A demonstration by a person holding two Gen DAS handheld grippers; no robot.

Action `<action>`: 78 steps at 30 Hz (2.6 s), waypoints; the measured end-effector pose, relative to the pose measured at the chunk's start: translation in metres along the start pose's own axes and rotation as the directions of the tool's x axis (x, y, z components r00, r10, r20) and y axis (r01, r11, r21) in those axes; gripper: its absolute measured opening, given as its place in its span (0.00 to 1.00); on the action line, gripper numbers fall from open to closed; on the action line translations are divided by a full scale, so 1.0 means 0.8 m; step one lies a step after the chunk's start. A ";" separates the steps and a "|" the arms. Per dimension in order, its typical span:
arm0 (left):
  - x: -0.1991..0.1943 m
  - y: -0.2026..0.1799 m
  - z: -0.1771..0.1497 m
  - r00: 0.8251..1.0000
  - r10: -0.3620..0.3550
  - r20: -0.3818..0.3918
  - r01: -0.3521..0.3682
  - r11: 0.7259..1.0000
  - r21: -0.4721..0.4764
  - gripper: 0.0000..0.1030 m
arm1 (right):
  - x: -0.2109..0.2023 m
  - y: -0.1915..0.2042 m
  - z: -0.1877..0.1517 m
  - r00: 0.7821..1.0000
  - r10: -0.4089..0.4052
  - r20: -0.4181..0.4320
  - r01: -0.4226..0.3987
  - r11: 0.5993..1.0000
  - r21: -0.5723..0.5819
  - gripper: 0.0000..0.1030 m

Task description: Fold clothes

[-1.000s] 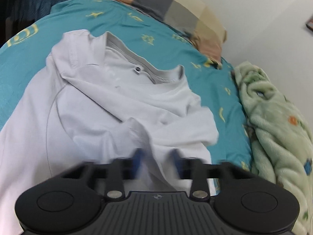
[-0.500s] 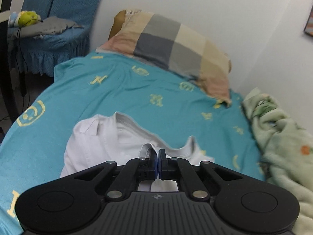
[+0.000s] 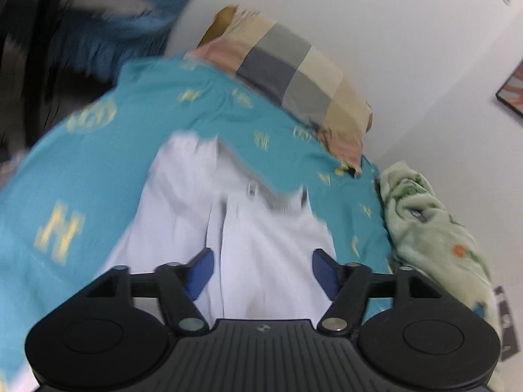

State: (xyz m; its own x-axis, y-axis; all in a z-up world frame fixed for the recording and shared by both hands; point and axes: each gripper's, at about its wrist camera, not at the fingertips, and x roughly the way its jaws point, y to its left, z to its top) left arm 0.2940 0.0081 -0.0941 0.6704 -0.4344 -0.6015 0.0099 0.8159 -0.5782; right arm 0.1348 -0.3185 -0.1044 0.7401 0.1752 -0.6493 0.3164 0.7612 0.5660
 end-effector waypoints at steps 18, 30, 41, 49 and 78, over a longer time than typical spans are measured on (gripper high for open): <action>0.054 -0.004 -0.082 0.999 -0.018 -0.046 0.015 0.998 -0.064 0.19 | 0.013 0.039 -0.023 0.999 -0.012 -0.051 0.003 0.985 -0.174 0.58; 0.079 -0.004 -0.035 0.992 0.126 -0.021 -0.123 0.988 0.098 0.06 | 0.027 0.041 -0.023 0.997 0.019 -0.078 -0.033 0.983 -0.182 0.58; 0.004 -0.014 -0.056 0.991 0.129 -0.033 -0.122 0.978 0.169 0.46 | 0.019 0.055 -0.029 0.996 0.055 -0.064 -0.069 0.965 -0.254 0.58; -0.130 -0.032 -0.116 0.991 0.131 -0.026 -0.117 0.946 0.302 0.52 | -0.017 0.077 -0.040 0.995 0.094 -0.043 -0.103 0.932 -0.347 0.57; -0.176 -0.068 -0.336 0.914 0.015 -0.406 0.036 0.992 0.118 0.58 | -0.140 0.011 -0.052 0.990 0.138 0.036 -0.130 0.977 -0.170 0.58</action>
State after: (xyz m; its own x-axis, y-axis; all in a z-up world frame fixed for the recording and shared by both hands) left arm -0.0003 -0.0773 -0.1258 0.3119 -0.5393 -0.7822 0.1216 0.8392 -0.5301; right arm 0.0302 -0.3054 -0.0477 0.7979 0.2559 -0.5458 0.1121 0.8267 0.5514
